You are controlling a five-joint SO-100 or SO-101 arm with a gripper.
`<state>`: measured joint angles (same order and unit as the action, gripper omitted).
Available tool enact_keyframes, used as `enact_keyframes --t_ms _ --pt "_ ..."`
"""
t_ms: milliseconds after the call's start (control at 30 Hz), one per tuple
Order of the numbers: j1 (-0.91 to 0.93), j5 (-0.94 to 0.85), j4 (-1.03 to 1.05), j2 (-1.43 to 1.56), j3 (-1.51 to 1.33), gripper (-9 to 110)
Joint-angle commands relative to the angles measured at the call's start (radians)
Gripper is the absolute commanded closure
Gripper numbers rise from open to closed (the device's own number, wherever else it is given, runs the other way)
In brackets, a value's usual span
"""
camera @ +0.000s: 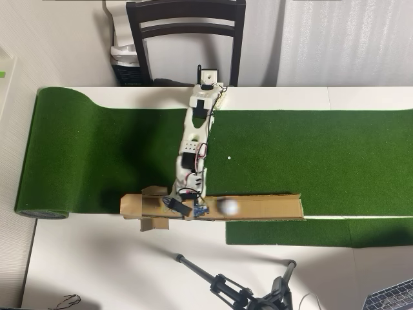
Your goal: Pick up the golf ball and place it on the gray mark at the back.
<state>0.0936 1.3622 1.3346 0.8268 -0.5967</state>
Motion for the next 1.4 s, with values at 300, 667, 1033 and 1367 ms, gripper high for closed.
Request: enact_keyframes --t_ms 300,667,1033,1367 --pt "-0.083 0.083 0.207 0.334 0.138 62" --pt "-0.064 0.091 0.357 0.454 0.127 62" --pt "-0.06 0.083 0.357 0.758 0.098 62" --pt "-0.015 0.075 0.357 1.029 -0.239 62"
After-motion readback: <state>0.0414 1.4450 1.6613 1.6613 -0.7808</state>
